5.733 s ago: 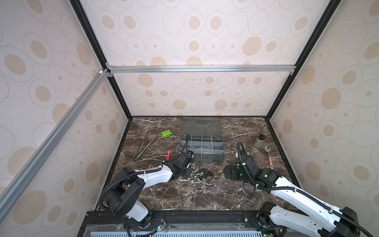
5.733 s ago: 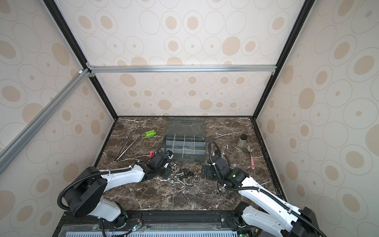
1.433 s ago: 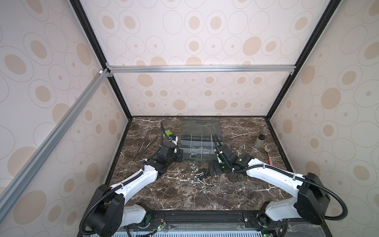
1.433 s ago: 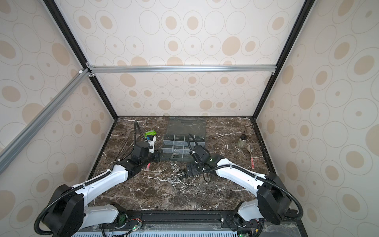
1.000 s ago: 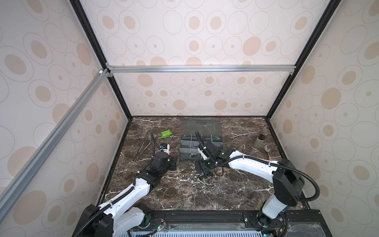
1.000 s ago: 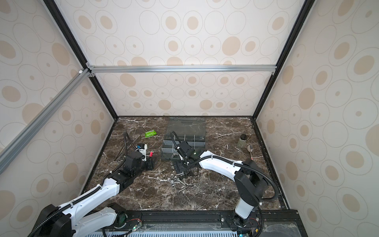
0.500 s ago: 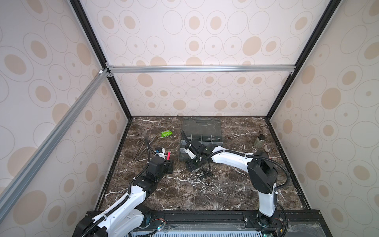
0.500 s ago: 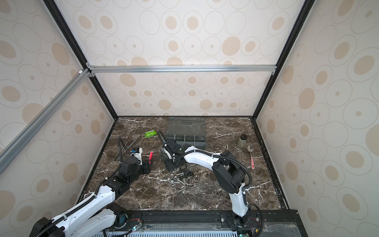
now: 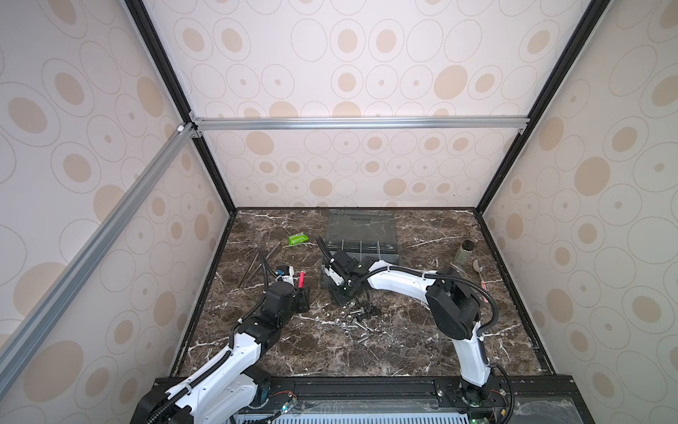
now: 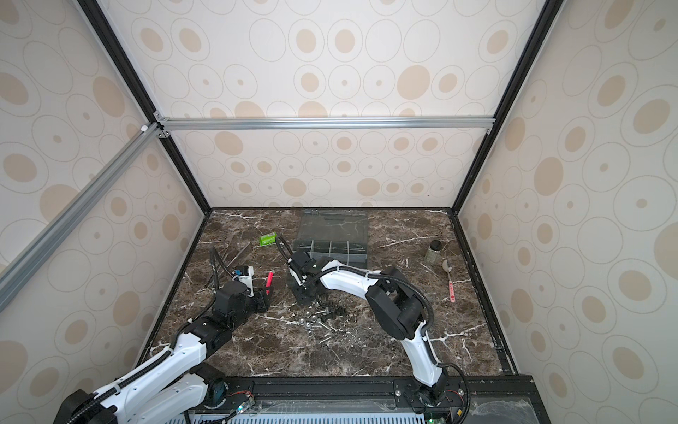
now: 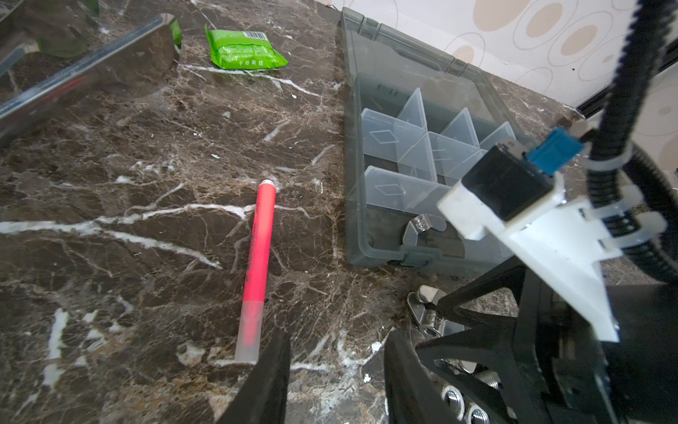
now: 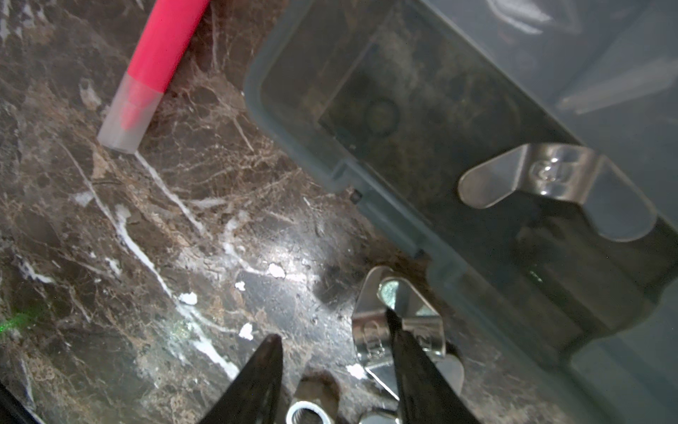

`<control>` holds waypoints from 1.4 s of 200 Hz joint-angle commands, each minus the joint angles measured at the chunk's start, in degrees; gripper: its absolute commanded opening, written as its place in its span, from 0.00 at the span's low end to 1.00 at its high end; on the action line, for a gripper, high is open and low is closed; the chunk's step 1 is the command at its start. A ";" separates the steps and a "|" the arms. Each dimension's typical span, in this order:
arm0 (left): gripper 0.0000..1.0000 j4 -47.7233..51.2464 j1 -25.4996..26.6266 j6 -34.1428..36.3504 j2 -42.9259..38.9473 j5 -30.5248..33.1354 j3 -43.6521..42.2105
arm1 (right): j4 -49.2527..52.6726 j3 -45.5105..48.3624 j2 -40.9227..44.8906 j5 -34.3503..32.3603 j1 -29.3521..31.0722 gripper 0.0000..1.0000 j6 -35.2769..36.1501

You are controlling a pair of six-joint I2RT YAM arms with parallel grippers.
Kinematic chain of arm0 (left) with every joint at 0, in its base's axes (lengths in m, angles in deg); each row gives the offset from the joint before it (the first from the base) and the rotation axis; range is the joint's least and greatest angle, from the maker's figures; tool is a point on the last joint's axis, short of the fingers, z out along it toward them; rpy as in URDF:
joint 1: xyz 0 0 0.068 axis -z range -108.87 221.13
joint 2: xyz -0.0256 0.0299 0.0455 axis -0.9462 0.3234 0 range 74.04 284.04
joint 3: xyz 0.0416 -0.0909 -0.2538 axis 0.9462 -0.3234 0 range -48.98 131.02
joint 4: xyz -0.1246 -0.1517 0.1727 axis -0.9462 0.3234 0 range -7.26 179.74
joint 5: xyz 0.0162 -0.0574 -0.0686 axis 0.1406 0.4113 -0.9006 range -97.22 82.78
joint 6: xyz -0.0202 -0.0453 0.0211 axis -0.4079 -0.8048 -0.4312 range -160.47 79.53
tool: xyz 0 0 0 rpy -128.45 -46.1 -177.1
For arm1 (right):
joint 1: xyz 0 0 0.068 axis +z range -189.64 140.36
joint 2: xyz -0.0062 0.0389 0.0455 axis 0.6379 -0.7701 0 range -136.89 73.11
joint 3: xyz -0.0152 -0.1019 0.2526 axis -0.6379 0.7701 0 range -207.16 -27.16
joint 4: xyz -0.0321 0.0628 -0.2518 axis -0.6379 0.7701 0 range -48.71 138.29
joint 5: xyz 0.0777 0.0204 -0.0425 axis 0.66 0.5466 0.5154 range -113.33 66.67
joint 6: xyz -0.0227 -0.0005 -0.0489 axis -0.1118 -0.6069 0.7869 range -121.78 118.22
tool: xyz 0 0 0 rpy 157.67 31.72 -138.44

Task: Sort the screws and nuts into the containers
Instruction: 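Grasp a silver wing nut from the pile with the right gripper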

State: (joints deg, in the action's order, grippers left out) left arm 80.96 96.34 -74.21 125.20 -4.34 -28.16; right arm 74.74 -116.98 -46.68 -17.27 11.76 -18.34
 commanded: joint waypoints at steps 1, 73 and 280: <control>0.43 -1.12 -0.43 -1.51 0.07 -0.14 -0.16 | 2.89 -1.67 -1.38 -2.35 0.81 0.52 1.56; 0.43 -1.36 -0.45 -1.33 0.88 -0.85 0.46 | 3.82 -2.99 -3.44 -1.87 1.89 0.49 2.31; 0.43 -2.24 -0.53 -1.97 0.55 -0.68 -0.87 | 5.27 -5.19 -4.45 -2.37 2.65 0.14 1.83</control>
State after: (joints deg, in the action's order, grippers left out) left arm 79.11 96.21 -75.22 126.71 -5.59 -28.95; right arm 79.38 -122.51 -52.01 -19.26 13.55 -16.68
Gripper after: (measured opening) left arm 0.427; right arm 0.195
